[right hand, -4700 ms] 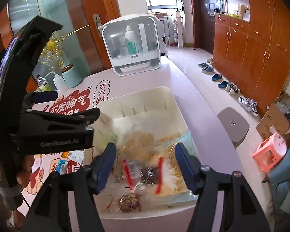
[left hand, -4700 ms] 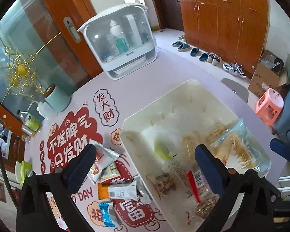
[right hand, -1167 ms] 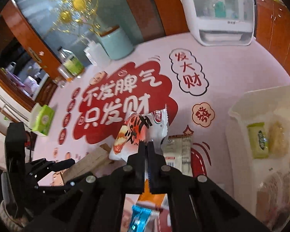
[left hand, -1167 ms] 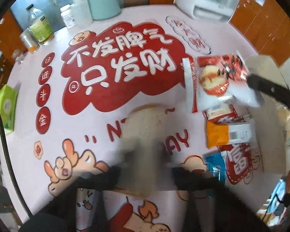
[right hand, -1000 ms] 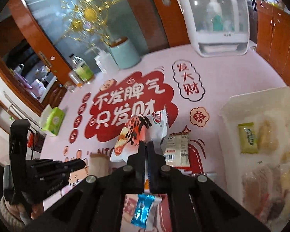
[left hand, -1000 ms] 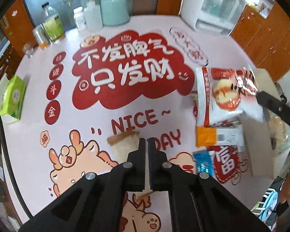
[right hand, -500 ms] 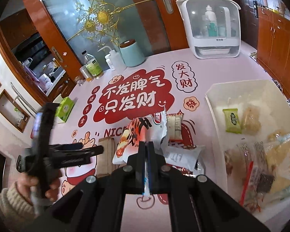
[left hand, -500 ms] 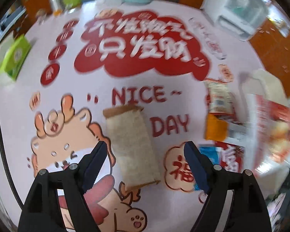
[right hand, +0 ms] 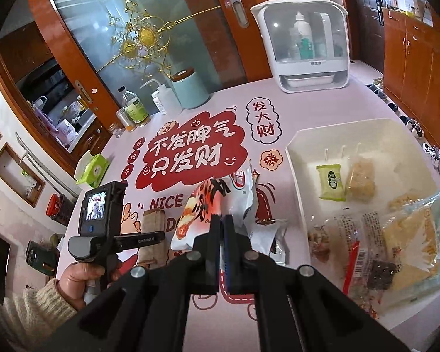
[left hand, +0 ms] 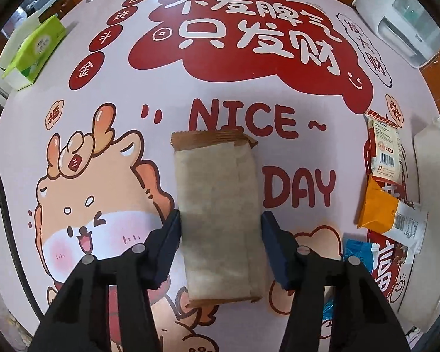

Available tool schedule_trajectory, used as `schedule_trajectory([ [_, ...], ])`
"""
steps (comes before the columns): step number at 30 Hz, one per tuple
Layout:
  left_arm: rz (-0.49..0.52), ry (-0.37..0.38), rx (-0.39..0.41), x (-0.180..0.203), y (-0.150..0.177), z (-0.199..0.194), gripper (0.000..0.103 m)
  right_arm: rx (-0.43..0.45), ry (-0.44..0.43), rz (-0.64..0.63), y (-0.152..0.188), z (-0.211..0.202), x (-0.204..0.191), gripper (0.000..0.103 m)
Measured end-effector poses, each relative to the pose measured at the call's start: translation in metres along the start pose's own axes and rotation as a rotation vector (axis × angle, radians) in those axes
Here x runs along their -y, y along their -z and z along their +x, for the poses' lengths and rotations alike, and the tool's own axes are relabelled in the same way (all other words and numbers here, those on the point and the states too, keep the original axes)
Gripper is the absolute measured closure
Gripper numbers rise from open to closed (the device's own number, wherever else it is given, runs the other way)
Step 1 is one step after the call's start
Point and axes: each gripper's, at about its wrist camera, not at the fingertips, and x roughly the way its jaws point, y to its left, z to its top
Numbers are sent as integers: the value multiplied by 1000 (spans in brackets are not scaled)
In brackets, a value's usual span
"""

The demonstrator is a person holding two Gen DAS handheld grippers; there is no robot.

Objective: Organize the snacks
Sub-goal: 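Grasp the brown bread bar with left tool while right grasps the red-printed bag, then carry both items over the white bin and open both tools to release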

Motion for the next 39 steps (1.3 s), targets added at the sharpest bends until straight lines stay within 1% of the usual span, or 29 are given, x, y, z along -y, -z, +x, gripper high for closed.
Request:
schedule_trajectory([
  [3, 13, -19, 21, 3, 7, -8, 51, -2, -4, 4, 0, -1, 4, 101],
  [5, 24, -13, 47, 8, 11, -22, 51, 1, -7, 3, -1, -3, 7, 101],
  [8, 56, 6, 102, 21, 18, -59, 51, 14, -14, -1, -5, -10, 11, 101],
  [11, 105, 58, 166, 43, 20, -101, 51, 38, -18, -4, -8, -21, 16, 101],
  [14, 182, 108, 248, 74, 21, -147, 51, 81, -14, -4, -12, -39, 22, 101],
  [18, 319, 173, 375, 133, 23, -205, 50, 150, 7, -4, -17, -68, 34, 101],
  [20, 381, 201, 419, 163, 27, -226, 50, 191, 26, -2, -19, -85, 42, 101],
  [22, 428, 233, 442, 190, 27, -242, 50, 222, 41, 7, -19, -98, 50, 101],
  [24, 474, 256, 464, 217, 31, -253, 50, 253, 67, 15, -20, -111, 60, 101],
  [26, 521, 261, 483, 245, 35, -258, 50, 278, 104, 16, -21, -123, 72, 101],
  [30, 565, 270, 469, 288, 40, -254, 50, 295, 175, 22, -25, -133, 94, 101],
  [33, 589, 240, 467, 312, 43, -246, 49, 281, 200, 32, -27, -131, 111, 100],
  [34, 597, 227, 468, 317, 44, -242, 44, 272, 203, 37, -27, -129, 116, 98],
  [35, 616, 212, 463, 324, 46, -238, 37, 257, 197, 45, -27, -124, 123, 97],
  [36, 632, 198, 453, 328, 48, -234, 20, 235, 190, 65, -27, -119, 131, 96],
  [37, 637, 187, 452, 330, 51, -231, 12, 215, 187, 79, -26, -115, 136, 88],
  [38, 639, 164, 463, 332, 55, -229, 12, 187, 187, 96, -24, -110, 143, 82],
  [39, 646, 151, 466, 332, 57, -226, 12, 169, 195, 109, -20, -106, 148, 70],
])
